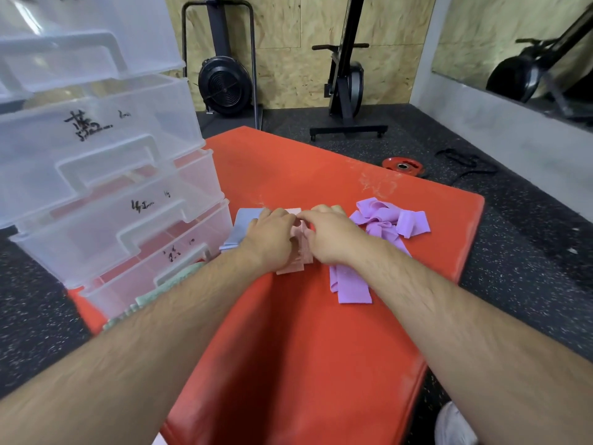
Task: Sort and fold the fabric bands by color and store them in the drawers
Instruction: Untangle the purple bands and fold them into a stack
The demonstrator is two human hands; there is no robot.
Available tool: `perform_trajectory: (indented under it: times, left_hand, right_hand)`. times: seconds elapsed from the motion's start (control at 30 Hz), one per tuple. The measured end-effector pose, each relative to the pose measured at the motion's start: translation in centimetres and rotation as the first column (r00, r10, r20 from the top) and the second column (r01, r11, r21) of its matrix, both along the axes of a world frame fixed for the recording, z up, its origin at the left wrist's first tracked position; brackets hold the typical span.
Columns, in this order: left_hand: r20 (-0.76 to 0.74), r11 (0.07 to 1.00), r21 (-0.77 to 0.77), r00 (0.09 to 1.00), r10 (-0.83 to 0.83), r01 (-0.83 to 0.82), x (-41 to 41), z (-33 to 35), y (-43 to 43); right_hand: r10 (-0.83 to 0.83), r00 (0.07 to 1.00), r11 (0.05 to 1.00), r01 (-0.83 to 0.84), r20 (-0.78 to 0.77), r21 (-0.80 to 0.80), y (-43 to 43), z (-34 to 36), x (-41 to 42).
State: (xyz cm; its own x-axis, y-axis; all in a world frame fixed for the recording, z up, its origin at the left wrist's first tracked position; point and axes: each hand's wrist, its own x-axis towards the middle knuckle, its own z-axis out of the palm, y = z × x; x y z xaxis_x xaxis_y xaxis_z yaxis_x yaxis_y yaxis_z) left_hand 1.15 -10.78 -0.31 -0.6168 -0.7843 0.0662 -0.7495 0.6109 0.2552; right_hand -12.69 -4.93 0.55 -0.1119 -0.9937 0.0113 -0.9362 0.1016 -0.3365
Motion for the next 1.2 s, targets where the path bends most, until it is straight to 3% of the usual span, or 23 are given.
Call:
perform_trajectory:
  times: [0.23, 0.4, 0.53, 0.6, 0.73, 0.9, 1.0, 1.07, 1.13, 1.2]
  left_hand:
    - [-0.032, 0.971, -0.119, 0.977, -0.21, 0.205, -1.3, -0.3, 4.2]
    - [-0.064, 0.936, -0.024, 0.934, -0.351, 0.35, -2.9, -0.9, 6.9]
    - [0.046, 0.92, 0.039, 0.919, -0.391, 0.389, -3.4, -1.9, 8.0]
    - [0.031, 0.917, 0.02, 0.917, -0.398, 0.398, -3.5, -2.2, 8.3]
    - [0.008, 0.919, -0.046, 0.92, -0.392, 0.392, -3.1, -2.5, 8.7]
    - [-0.157, 0.91, -0.091, 0.897, -0.413, 0.403, -2.1, -1.0, 9.9]
    - [-0.214, 0.938, -0.136, 0.915, -0.342, 0.319, -1.0, 0.6, 10.7]
    - [-0.297, 0.98, -0.07, 0.934, -0.201, 0.189, 0.0, 0.9, 11.0]
    - [-0.447, 0.983, 0.153, 0.894, -0.023, 0.101, 0.8, 1.3, 11.6]
    - [-0.599, 0.91, 0.396, 0.785, 0.157, 0.12, 1.3, 1.7, 11.9]
  right_hand:
    - [0.023, 0.997, 0.998, -0.019, -0.075, 0.059, 5.7, 1.6, -2.8]
    - [0.024, 0.992, 0.99, -0.006, -0.126, 0.139, 8.7, 2.8, -3.7]
    - [0.028, 0.99, 0.974, 0.003, -0.135, 0.225, 10.4, 2.9, -4.0]
    - [0.044, 0.989, 0.966, -0.006, -0.138, 0.259, 11.1, 2.8, -4.3]
    - [0.063, 0.997, 0.972, -0.049, -0.054, 0.228, 12.3, 2.4, -4.8]
    - [0.038, 0.995, 0.994, -0.047, 0.087, 0.096, 12.8, 2.0, -4.7]
    - [0.055, 0.988, 0.998, -0.052, 0.147, -0.023, 12.6, 2.0, -4.3]
    - [0.051, 0.98, 0.994, -0.031, 0.191, -0.108, 12.3, 2.2, -3.8]
    - [0.044, 0.974, 0.984, -0.004, 0.221, -0.179, 12.1, 2.5, -3.0]
    - [0.055, 0.978, 0.971, -0.006, 0.202, -0.237, 12.0, 2.9, -1.6]
